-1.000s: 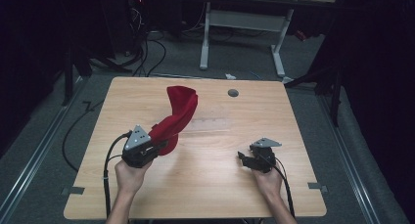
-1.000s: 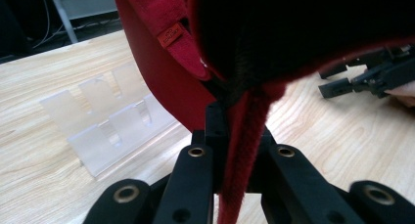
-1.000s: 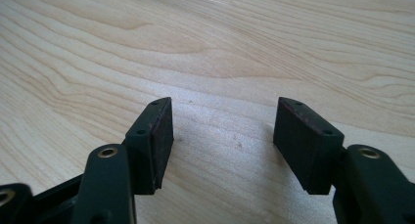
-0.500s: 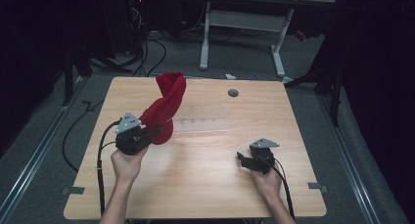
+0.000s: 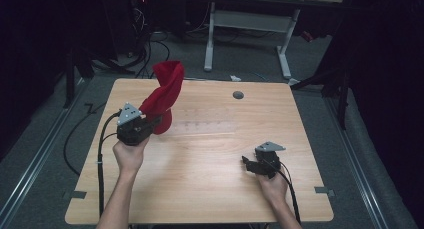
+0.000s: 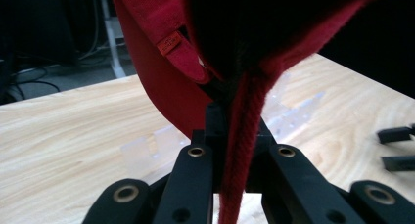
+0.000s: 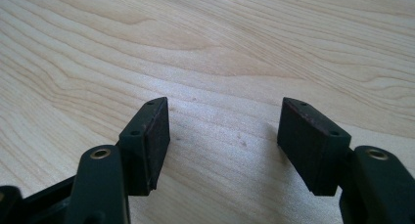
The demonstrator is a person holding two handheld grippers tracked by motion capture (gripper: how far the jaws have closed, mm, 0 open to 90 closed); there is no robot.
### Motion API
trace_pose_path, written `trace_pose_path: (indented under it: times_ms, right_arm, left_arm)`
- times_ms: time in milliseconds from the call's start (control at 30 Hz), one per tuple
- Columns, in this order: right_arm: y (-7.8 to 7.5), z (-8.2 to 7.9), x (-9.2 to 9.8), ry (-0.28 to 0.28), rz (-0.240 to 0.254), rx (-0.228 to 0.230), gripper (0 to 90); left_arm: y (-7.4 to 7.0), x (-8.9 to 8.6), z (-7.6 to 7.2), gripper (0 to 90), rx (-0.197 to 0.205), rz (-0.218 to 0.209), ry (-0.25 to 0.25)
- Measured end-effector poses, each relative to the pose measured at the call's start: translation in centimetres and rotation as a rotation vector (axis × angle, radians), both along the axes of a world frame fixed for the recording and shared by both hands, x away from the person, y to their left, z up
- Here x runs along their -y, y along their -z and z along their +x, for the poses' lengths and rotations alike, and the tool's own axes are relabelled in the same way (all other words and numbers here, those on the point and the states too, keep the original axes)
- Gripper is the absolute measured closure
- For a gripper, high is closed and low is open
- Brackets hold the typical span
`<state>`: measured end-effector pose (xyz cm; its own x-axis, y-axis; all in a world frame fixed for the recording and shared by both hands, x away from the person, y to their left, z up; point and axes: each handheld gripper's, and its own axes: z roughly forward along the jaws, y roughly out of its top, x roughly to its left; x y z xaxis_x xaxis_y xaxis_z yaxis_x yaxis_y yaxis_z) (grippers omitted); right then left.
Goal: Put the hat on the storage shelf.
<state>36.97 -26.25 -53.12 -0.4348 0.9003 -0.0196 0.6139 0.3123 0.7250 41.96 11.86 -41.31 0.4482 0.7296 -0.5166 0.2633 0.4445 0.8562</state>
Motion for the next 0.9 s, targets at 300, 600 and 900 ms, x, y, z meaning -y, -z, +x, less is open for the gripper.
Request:
trace_pose_path:
  times_ms: [300, 600, 900]
  right_arm:
    - [0.0, 0.0, 0.0, 0.0, 0.0, -0.001, 36.5]
    - [0.0, 0.0, 0.0, -0.001, 0.001, -0.002, 36.3]
    - [0.0, 0.0, 0.0, -0.003, 0.0, -0.001, 36.2]
  left_arm:
    - [0.7, -0.4, 1.7, 85.0, -0.006, 0.011, -0.041]
    - [1.7, -0.5, 2.9, 85.0, -0.02, 0.029, -0.077]
    - [2.7, -0.3, 3.4, 84.9, -0.028, 0.024, -0.092]
